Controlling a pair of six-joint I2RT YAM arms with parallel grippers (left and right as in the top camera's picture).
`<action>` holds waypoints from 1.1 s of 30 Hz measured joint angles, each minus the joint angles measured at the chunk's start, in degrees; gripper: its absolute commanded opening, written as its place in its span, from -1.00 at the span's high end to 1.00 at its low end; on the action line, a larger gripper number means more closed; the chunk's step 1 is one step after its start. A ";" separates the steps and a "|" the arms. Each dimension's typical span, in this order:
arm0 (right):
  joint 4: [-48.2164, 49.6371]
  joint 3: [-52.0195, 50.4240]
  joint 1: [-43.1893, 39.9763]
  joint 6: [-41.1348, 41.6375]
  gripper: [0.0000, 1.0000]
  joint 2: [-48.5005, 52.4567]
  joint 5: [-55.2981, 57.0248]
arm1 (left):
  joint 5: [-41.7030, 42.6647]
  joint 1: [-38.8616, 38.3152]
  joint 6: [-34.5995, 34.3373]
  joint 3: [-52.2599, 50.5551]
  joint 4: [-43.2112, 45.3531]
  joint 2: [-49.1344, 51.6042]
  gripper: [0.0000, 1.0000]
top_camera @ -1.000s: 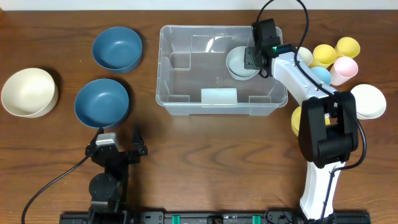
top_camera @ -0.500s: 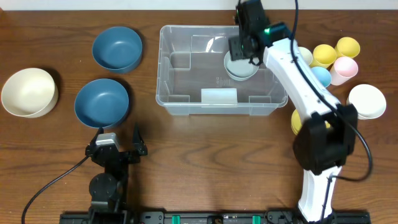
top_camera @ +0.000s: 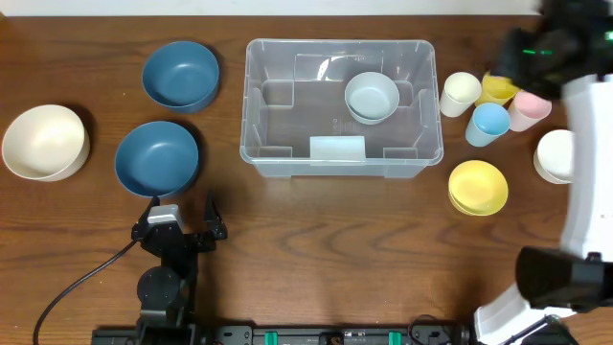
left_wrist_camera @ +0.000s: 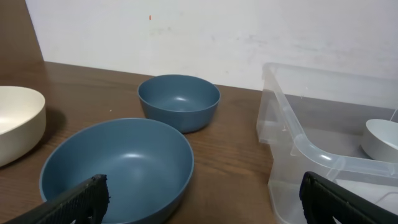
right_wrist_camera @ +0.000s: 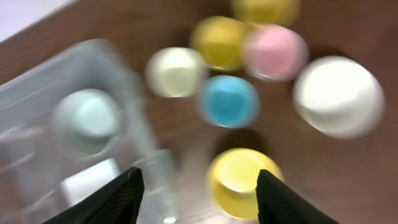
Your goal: Pack container
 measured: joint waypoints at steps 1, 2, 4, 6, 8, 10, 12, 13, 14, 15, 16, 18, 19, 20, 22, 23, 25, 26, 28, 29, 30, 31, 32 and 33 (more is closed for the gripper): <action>-0.42 -0.63 -2.71 0.52 -0.19 0.33 0.00 | 0.00 0.00 0.00 0.00 0.00 0.00 -0.96; -0.44 -1.46 -5.09 0.83 -0.19 0.52 0.00 | 0.00 0.00 0.00 0.00 0.00 0.00 -0.96; -0.13 -3.98 -10.21 1.55 -0.19 0.85 -0.04 | 0.00 0.00 0.00 0.00 0.00 0.00 -0.96; 1.03 -6.86 -14.40 2.12 -0.19 0.87 -0.17 | 0.02 0.00 0.00 0.00 0.00 0.00 -0.96; 2.67 -9.94 -18.34 2.43 -0.18 0.87 -0.83 | 0.00 0.00 0.00 0.00 0.00 0.00 -0.96; 5.55 -13.94 -22.29 2.67 -0.16 0.87 -2.21 | 0.02 0.00 0.00 0.00 0.00 0.00 -0.96; 8.85 -18.62 -25.86 2.97 -0.15 0.87 -3.76 | 0.02 0.00 0.00 0.00 0.00 0.00 -0.96; 10.47 -20.83 -27.32 3.15 -0.14 0.87 -4.42 | 0.02 0.00 0.00 0.00 0.00 0.00 -0.96; 12.24 -23.32 -28.74 3.21 -0.12 0.87 -4.98 | 0.00 0.00 0.00 0.00 0.00 0.00 -0.96; 14.10 -25.79 -30.01 3.26 -0.12 0.90 -5.49 | 0.00 0.00 0.00 0.00 0.00 0.00 -0.96; 16.28 -28.28 -30.93 3.28 -0.11 0.90 -5.84 | 0.00 0.00 0.00 0.00 0.00 0.00 -0.96; 19.85 -32.41 -31.95 3.37 -0.10 0.92 -6.34 | 0.00 0.00 0.00 0.00 0.00 0.00 -0.96; 21.11 -34.21 -32.26 3.39 -0.09 0.94 -6.69 | 0.00 0.00 0.00 0.00 0.02 0.00 -0.96; 23.06 -36.26 -32.33 3.39 -0.08 1.07 -6.91 | 0.02 0.00 0.00 0.00 0.00 0.00 -0.96; 26.93 -39.71 -32.30 3.39 -0.08 1.14 -7.28 | 0.02 0.00 0.00 0.00 0.00 0.00 -0.96; 28.65 -41.42 -32.28 3.39 -0.08 1.16 -7.39 | 0.00 0.00 0.00 0.00 0.02 0.00 -0.96; 31.63 -43.80 -32.28 3.41 -0.07 1.18 -7.58 | 0.02 0.00 0.00 0.00 0.00 0.00 -0.96; 33.51 -45.13 -32.28 3.41 -0.07 1.20 -7.58 | 0.02 0.00 0.00 0.00 0.00 0.00 -0.96; 36.48 -47.12 -32.28 3.39 -0.07 1.20 -7.58 | 0.02 0.00 0.00 0.00 0.00 0.00 -0.96; 38.16 -48.15 -32.28 3.39 -0.06 1.20 -7.56 | 0.02 0.00 0.00 0.00 0.00 0.00 -0.96; 39.76 -49.07 -32.28 3.39 -0.07 1.20 -7.54 | 0.02 0.00 0.00 0.00 0.00 0.00 -0.96; 40.96 -49.79 -32.28 3.37 -0.07 1.20 -7.54 | 0.02 0.00 0.00 0.00 0.00 0.00 -0.96; 42.27 -50.62 -32.28 3.37 -0.06 1.20 -7.52 | 0.02 0.00 0.00 0.00 0.00 0.00 -0.96; 43.43 -51.32 -32.28 3.37 -0.03 1.20 -7.50 | 0.02 0.00 0.00 0.00 0.02 0.00 -0.96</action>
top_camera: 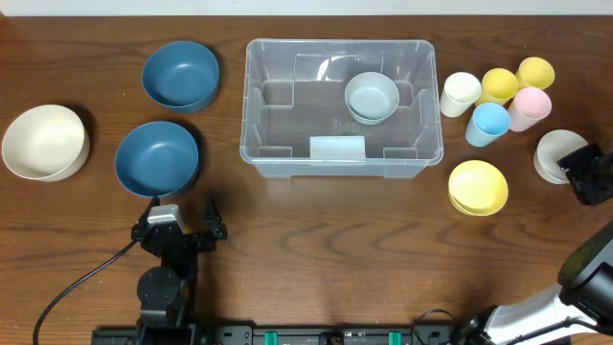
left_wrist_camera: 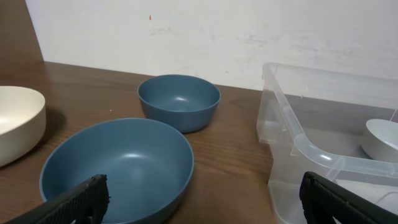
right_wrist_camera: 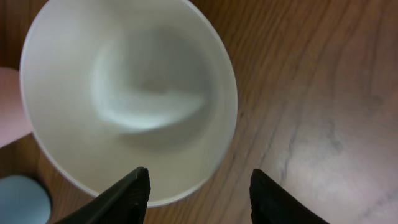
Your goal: Pack container
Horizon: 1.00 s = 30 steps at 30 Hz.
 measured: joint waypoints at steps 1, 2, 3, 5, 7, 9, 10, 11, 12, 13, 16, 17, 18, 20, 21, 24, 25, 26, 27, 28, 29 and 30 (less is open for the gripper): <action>1.11 -0.63 0.00 -0.02 0.02 0.00 0.07 | 0.00 0.00 0.00 0.00 -0.02 0.00 -0.96; 2.25 -1.20 0.00 -0.11 0.07 0.00 0.15 | -0.02 0.00 0.00 0.00 -0.02 0.00 -0.96; 3.30 -1.75 0.00 -0.22 0.13 0.00 0.24 | 0.00 0.00 0.00 0.00 -0.02 0.00 -0.96; 4.87 -2.69 0.00 -0.33 0.28 0.00 0.59 | 0.00 0.00 0.00 0.00 -0.02 0.00 -0.96; 5.57 -3.37 0.00 -0.37 0.42 0.00 0.96 | 0.00 0.00 0.00 0.00 -0.02 0.00 -0.96; 5.73 -3.72 0.00 -0.68 0.54 0.33 1.51 | 0.00 0.00 0.00 0.00 -0.02 0.00 -0.96; 5.79 -3.72 0.00 -0.85 0.63 0.76 1.79 | 0.00 0.00 0.00 0.00 -0.02 0.00 -0.96; 5.88 -3.72 -0.02 -1.14 0.74 1.22 1.90 | 0.00 0.00 0.00 0.00 -0.02 0.00 -0.96; 5.88 -3.72 -0.02 -1.38 0.87 1.62 2.01 | 0.00 0.00 0.00 0.00 0.00 0.00 -0.96; 5.88 -3.72 -0.02 -1.53 0.98 2.16 2.29 | -0.02 0.00 0.00 0.00 -0.02 0.00 -0.96; 6.49 -3.08 0.02 -1.31 0.97 2.23 1.22 | 0.00 0.00 0.00 0.00 0.00 0.00 -0.96; 6.34 -3.06 0.04 -1.33 0.97 2.25 1.20 | 0.00 0.00 0.00 0.00 -0.02 0.00 -0.96; 6.10 -3.06 0.02 -1.31 0.98 2.45 1.29 | -0.02 0.00 0.00 0.00 -0.02 0.00 -0.96; 5.55 -3.02 0.02 -1.31 0.98 2.43 1.16 | 0.00 0.00 0.00 0.00 0.00 0.00 -0.96; 5.20 -2.91 0.02 -1.31 0.97 2.43 1.20 | 0.00 0.00 0.00 0.00 -0.02 0.00 -0.96; 2.97 -2.64 0.02 -1.31 0.97 2.05 1.16 | 0.00 0.00 0.00 0.00 -0.02 0.00 -0.96; 1.79 -2.64 0.02 -1.31 0.97 1.73 0.87 | 0.00 0.00 0.00 0.00 -0.02 0.00 -0.96; 1.07 -2.64 0.02 -1.33 0.98 1.36 0.70 | -0.02 0.00 0.00 0.00 -0.02 0.00 -0.96; 0.33 -2.64 0.02 -1.33 0.98 0.83 0.44 | -0.02 0.00 0.00 0.00 -0.02 0.00 -0.96; -0.74 -2.64 0.02 -1.36 0.98 -0.11 -0.07 | -0.02 0.00 0.00 0.00 0.00 0.00 -0.96; -1.51 -2.64 0.02 -1.38 0.97 -1.07 -0.52 | -0.02 0.00 0.00 0.00 -0.02 0.00 -0.96; -2.01 -2.62 0.02 -1.42 0.97 -2.49 -1.29 | 0.00 0.00 0.00 0.00 -0.02 0.00 -0.96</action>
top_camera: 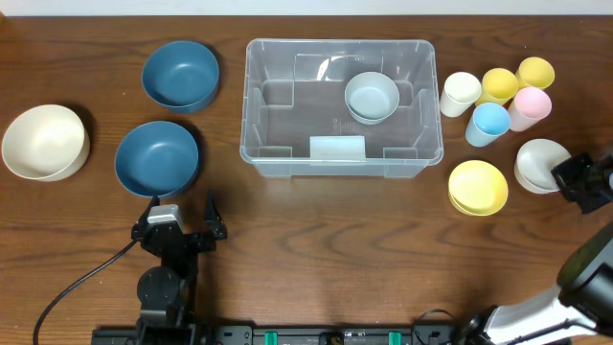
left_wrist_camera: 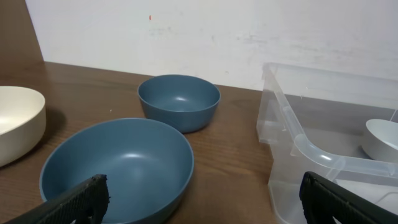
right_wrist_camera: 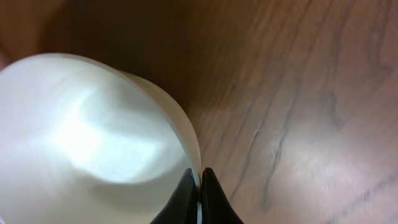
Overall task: Pack container
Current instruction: 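Carry the white bowl into the bin, stack it, release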
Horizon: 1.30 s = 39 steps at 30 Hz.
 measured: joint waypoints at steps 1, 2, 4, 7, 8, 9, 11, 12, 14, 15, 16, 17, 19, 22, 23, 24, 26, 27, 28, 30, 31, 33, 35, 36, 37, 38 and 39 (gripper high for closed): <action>-0.61 0.07 0.02 -0.07 0.97 -2.12 -1.07 | 0.00 0.00 0.00 0.00 0.00 0.00 -0.96; -1.25 0.28 0.02 -0.11 0.98 -4.42 -2.10 | 0.00 0.00 0.00 0.00 0.00 0.00 -0.96; -1.99 1.22 0.11 -0.24 0.97 -9.53 -4.26 | -0.02 0.00 0.00 0.00 0.00 0.00 -0.96; -1.64 3.48 1.09 -1.01 0.97 -18.62 -7.93 | -0.02 0.00 0.00 0.00 0.00 0.00 -0.96; -0.87 4.13 2.12 -1.38 0.98 -21.92 -9.20 | 0.00 0.00 0.00 0.00 0.00 0.00 -0.96; 0.04 4.66 3.76 -1.64 0.97 -25.40 -10.36 | 0.00 0.00 0.00 0.00 0.00 0.00 -0.96; 2.25 5.49 8.09 -1.92 0.98 -31.04 -12.31 | -0.02 0.00 0.00 0.00 0.00 0.00 -0.96; 3.58 5.77 11.10 -2.08 0.97 -33.62 -13.03 | 0.00 0.00 0.00 0.00 0.00 0.00 -0.96; 6.03 6.19 16.94 -2.08 0.98 -36.74 -13.81 | 0.00 0.00 0.00 0.00 0.00 0.00 -0.96; 7.32 6.27 20.28 -1.97 0.97 -37.68 -13.66 | -0.02 0.00 0.00 0.00 0.00 0.00 -0.96; 8.48 6.29 23.56 -1.75 0.97 -38.12 -13.14 | -0.02 0.00 0.00 0.00 0.00 0.00 -0.96; 9.81 6.32 28.15 -1.49 0.98 -38.07 -11.89 | 0.00 0.00 0.00 0.00 0.00 0.00 -0.96; 12.11 6.32 33.83 -1.31 0.98 -36.89 -9.05 | 0.00 0.00 0.00 0.00 0.00 0.00 -0.96; 15.63 6.32 42.64 -1.14 0.97 -32.15 -3.80 | -0.02 0.00 0.00 0.00 0.00 0.00 -0.96; 16.52 6.32 44.65 -1.11 0.97 -30.38 -2.38 | -0.02 0.00 0.00 0.00 0.02 0.00 -0.96; 17.53 6.32 46.45 -1.11 0.97 -28.20 -0.85 | 0.00 0.00 0.00 0.00 0.02 0.00 -0.96; 19.65 6.32 49.20 -0.98 0.97 -23.08 1.73 | -0.02 0.00 0.00 0.00 0.02 0.00 -0.96; 20.46 6.32 49.86 -0.79 0.98 -20.92 2.49 | -0.02 0.00 0.00 0.00 0.02 0.00 -0.96; 21.27 6.32 50.51 -0.44 0.97 -18.03 3.28 | -0.02 0.00 0.00 0.00 0.02 0.00 -0.96; 22.18 6.32 50.93 0.33 0.97 -13.22 4.22 | 0.00 0.00 0.00 0.00 0.00 0.00 -0.96; 22.56 6.32 50.97 0.79 0.98 -10.71 4.74 | 0.00 0.00 0.00 0.00 0.02 0.00 -0.96; 23.43 6.32 50.97 1.51 0.97 -6.73 5.55 | 0.00 0.00 0.00 0.00 0.00 0.00 -0.96; 24.37 6.32 50.97 1.88 0.97 -2.95 5.90 | 0.00 0.00 0.00 0.00 0.02 0.00 -0.96; 24.68 6.32 50.97 1.97 0.97 -1.44 5.99 | 0.00 0.00 0.00 0.00 0.00 0.00 -0.96; 24.83 6.32 50.97 2.10 0.97 -0.28 6.03 | 0.00 0.00 0.00 0.00 0.00 0.00 -0.96; 25.00 6.29 50.97 2.16 0.97 0.96 6.03 | 0.00 0.00 0.00 0.00 0.00 0.00 -0.96; 25.24 6.29 50.97 2.34 0.97 1.70 6.10 | 0.00 0.00 0.00 0.00 0.00 0.00 -0.96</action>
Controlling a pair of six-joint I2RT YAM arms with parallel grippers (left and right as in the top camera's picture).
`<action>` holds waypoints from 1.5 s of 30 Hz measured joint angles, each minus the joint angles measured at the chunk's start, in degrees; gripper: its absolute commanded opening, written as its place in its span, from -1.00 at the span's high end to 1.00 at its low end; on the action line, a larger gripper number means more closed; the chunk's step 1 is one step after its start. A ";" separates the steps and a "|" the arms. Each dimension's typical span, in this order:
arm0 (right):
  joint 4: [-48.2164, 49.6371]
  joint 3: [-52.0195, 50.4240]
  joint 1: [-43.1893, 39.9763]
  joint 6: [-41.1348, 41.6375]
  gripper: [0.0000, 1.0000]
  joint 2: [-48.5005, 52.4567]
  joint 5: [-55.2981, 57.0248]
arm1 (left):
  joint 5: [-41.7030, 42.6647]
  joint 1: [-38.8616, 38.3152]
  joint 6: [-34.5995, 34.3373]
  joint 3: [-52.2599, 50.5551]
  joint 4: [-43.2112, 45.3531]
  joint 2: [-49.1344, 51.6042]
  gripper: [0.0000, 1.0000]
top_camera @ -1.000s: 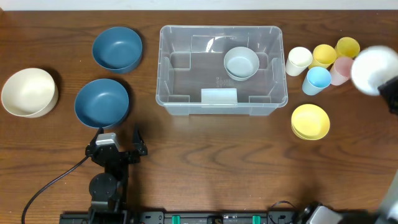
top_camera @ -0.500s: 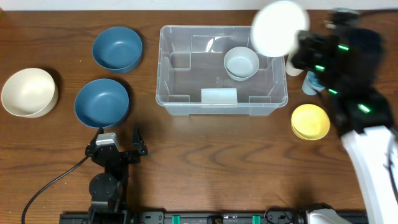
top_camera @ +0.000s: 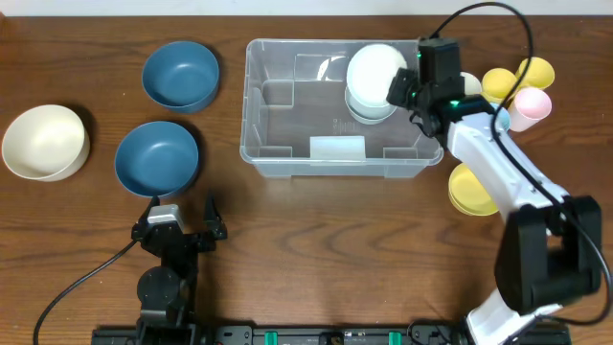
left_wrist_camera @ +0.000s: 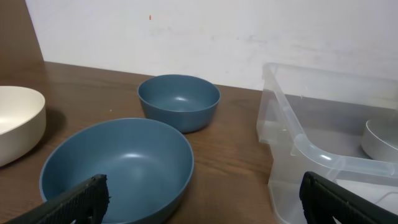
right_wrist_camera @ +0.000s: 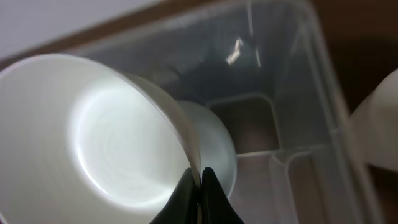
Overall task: Pack container
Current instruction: 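Carry the white bowl into the bin, stack it, release, then grasp the yellow bowl rim with the right gripper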
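Note:
The clear plastic container [top_camera: 287, 153] stands at the table's middle, with a pale bowl [top_camera: 372, 111] inside at its back right. My right gripper [right_wrist_camera: 200, 184] is shut on the rim of a white bowl [top_camera: 374, 65], holding it over that pale bowl [right_wrist_camera: 214, 143]. Two blue bowls [top_camera: 180, 74] [top_camera: 156, 156] and a cream bowl [top_camera: 44, 142] sit left of the container. My left gripper [left_wrist_camera: 199, 202] rests low at the front, open and empty, facing the near blue bowl [left_wrist_camera: 118, 165].
Right of the container stand several cups: cream [top_camera: 469, 84], yellow [top_camera: 498, 84], another yellow [top_camera: 536, 69], pink [top_camera: 532, 101] and a blue one mostly hidden behind my arm. A yellow bowl stack [top_camera: 471, 196] lies at the front right. A pale lid-like piece [top_camera: 337, 148] lies in the container.
My right gripper, shut on the white bowl's rim at the table's right edge, now holds that bowl over the container's back right part. The left arm has not moved.
My right gripper was first open high above the cups. Then it was open over the white bowl at the far right. Then it was shut on that bowl's rim, and now it holds the bowl above the pale bowl in the container.

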 measured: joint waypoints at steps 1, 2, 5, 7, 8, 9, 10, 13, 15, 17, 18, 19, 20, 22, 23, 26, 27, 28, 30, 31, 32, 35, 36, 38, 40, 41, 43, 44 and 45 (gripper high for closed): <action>0.48 0.00 0.00 0.04 0.97 0.96 0.04 | 0.00 0.00 0.00 0.00 0.00 0.00 -0.96; 0.83 0.00 0.00 0.15 0.97 1.51 0.02 | 0.00 0.00 0.00 0.00 0.00 0.00 -0.96; 1.29 0.00 0.00 0.20 0.90 2.51 -0.02 | 0.00 0.00 0.00 0.00 0.00 0.00 -0.96; 1.46 0.00 0.00 0.52 0.22 2.54 0.04 | 0.00 0.00 0.00 0.00 0.00 0.00 -0.96; 1.68 0.00 0.00 0.87 -0.01 2.54 0.09 | -0.02 0.00 0.00 0.00 0.00 0.00 -0.96; 1.81 0.00 0.00 0.59 -0.21 2.54 0.11 | 0.00 0.00 0.00 0.00 0.00 0.00 -0.96; 1.75 0.00 0.00 0.63 -0.30 2.54 0.11 | -0.02 0.00 0.00 0.00 0.00 0.00 -0.96; 1.62 0.00 0.00 -0.04 -0.31 2.54 0.09 | 0.00 0.00 0.00 0.00 0.02 0.00 -0.96; 1.11 0.00 0.00 -0.79 -0.27 2.54 -0.17 | 0.00 0.00 0.00 0.00 0.00 0.00 -0.96; 0.59 0.00 0.00 -1.44 -0.23 2.54 -0.90 | 0.00 0.00 0.00 0.00 0.00 0.00 -0.96; 0.33 0.00 0.00 -1.84 -0.21 2.54 -1.66 | 0.00 0.00 0.00 0.00 0.00 0.00 -0.96; -0.15 0.02 0.00 -2.25 -0.21 2.54 -2.58 | -0.02 0.00 0.00 0.00 0.00 0.00 -0.96; -0.87 0.07 0.04 -2.47 -0.20 2.51 -3.28 | 0.00 0.00 0.00 0.00 0.00 0.00 -0.96; -3.28 0.50 0.15 -2.97 -0.21 2.43 -5.40 | 0.00 0.00 0.00 0.00 0.00 0.00 -0.96; -5.14 1.14 0.26 -3.34 -0.22 2.25 -6.54 | -0.02 0.00 0.00 0.00 0.00 0.00 -0.96; -12.57 4.66 0.79 -4.37 -0.33 0.44 -10.05 | 0.00 0.00 0.00 0.00 0.02 0.00 -0.96; -16.22 6.71 0.92 -4.59 -0.36 -1.07 -10.99 | 0.00 0.00 0.00 0.00 0.00 0.00 -0.96; -21.03 9.07 0.98 -5.07 -0.42 -2.82 -11.69 | -0.02 0.00 0.00 0.00 0.00 -0.02 -0.96; -27.34 12.52 0.85 -5.31 -0.46 -7.02 -12.33 | 0.00 0.00 0.00 0.00 0.00 0.00 -0.96; -30.93 14.40 0.52 -5.49 -0.47 -9.73 -12.50 | 0.00 0.00 0.00 0.00 0.02 0.00 -0.96; -33.79 15.87 0.09 -5.49 -0.50 -12.33 -12.48 | 0.00 0.00 0.00 0.00 0.02 0.00 -0.96; -42.99 18.67 -3.34 -5.77 -0.52 -21.03 -12.07 | -0.02 0.00 0.00 0.00 0.00 0.00 -0.96; -46.60 19.12 -5.66 -5.75 -0.53 -24.02 -11.69 | -0.02 0.00 -0.02 0.00 0.00 0.00 -0.96; -53.27 19.37 -10.34 -5.77 -0.53 -27.82 -9.92 | -0.02 0.00 0.00 0.00 0.00 0.00 -0.96; -57.94 19.30 -14.45 -5.79 -0.53 -29.57 -7.78 | 0.00 0.00 0.00 0.00 0.02 0.00 -0.96; -60.30 19.17 -16.57 -5.79 -0.51 -29.99 -6.60 | 0.00 0.00 0.00 0.00 0.02 0.00 -0.96; -62.99 17.99 -20.92 -5.77 -0.53 -29.94 -4.61 | 0.00 0.00 0.00 0.00 0.00 0.00 -0.96; -63.17 16.96 -22.47 -5.77 -0.52 -29.81 -3.87 | 0.00 0.00 0.00 0.00 0.00 0.00 -0.96; -62.45 14.91 -24.46 -5.77 -0.51 -29.77 -3.26 | 0.00 0.00 0.00 0.00 0.02 0.00 -0.96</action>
